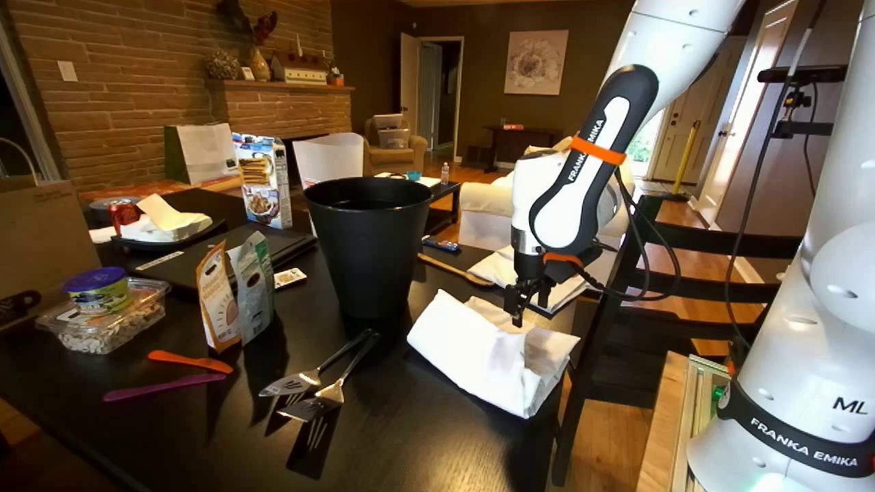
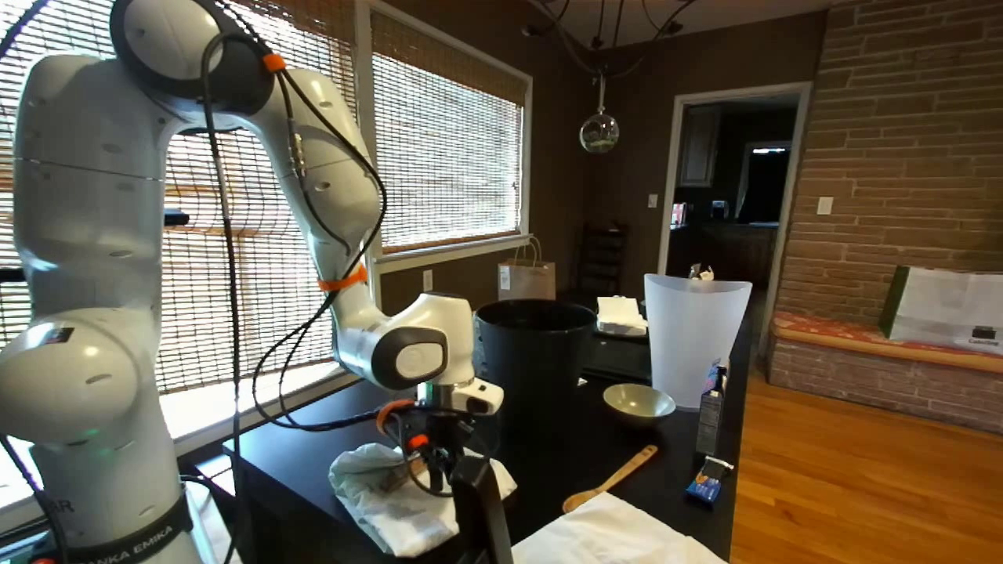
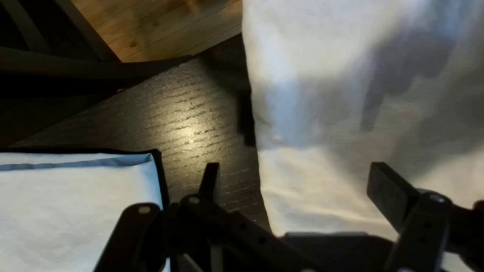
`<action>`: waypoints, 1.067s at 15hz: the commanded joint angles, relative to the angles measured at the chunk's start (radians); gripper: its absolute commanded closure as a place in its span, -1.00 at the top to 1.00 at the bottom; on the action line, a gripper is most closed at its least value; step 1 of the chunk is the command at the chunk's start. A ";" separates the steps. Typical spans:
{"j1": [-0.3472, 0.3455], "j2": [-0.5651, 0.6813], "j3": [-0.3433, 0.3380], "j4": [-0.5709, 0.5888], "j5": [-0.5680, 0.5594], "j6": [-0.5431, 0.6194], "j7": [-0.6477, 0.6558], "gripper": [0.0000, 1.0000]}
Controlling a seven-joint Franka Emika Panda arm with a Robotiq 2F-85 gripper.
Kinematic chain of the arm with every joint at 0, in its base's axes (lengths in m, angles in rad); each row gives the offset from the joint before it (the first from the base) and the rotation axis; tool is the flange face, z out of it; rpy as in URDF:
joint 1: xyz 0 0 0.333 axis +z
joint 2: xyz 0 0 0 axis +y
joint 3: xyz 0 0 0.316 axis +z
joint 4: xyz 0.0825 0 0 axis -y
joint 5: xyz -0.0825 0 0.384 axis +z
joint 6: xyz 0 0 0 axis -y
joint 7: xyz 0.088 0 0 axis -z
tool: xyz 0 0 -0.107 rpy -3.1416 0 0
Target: Fold the package on the towel with the same towel
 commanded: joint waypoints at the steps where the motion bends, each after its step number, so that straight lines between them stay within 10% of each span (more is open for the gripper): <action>1: -0.028 0.032 0.040 0.021 0.210 0.013 -0.182 1.00; 16: -0.086 0.137 0.098 0.099 0.428 -0.020 -0.397 1.00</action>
